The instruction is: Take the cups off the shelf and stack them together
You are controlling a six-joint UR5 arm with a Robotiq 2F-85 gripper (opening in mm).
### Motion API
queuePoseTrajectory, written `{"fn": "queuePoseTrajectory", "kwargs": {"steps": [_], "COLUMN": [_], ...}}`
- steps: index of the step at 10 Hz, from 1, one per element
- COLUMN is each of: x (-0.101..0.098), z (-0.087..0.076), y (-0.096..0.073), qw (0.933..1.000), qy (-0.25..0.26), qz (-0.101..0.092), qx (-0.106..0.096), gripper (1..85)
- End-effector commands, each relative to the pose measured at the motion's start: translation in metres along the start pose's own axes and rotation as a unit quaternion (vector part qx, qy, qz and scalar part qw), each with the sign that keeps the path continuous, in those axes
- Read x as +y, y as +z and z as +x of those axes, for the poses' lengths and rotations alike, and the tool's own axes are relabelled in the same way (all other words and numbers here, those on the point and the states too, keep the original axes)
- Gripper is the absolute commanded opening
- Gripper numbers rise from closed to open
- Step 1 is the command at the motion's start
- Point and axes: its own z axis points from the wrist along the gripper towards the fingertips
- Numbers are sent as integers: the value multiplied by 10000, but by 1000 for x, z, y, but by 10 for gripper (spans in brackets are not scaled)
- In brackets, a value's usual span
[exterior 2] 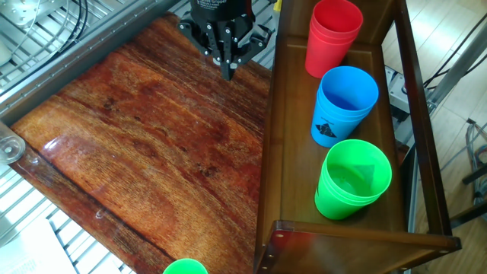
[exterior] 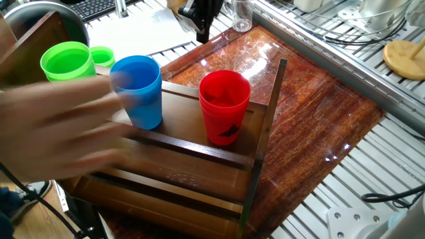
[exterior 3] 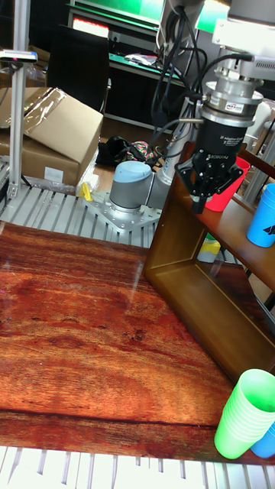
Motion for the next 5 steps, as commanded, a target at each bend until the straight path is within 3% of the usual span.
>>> {"fn": "queuePoseTrajectory", "kwargs": {"steps": [1,4,5], "x": [3,2,0], "z": [-5,30,33], "y": [-1,-3,-3], "qw": [9995,9965,9968], "qy": [-295,-610,-500], "qz": [-62,-66,-32], "qx": [-112,567,619], "gripper": [13,13,13]}}
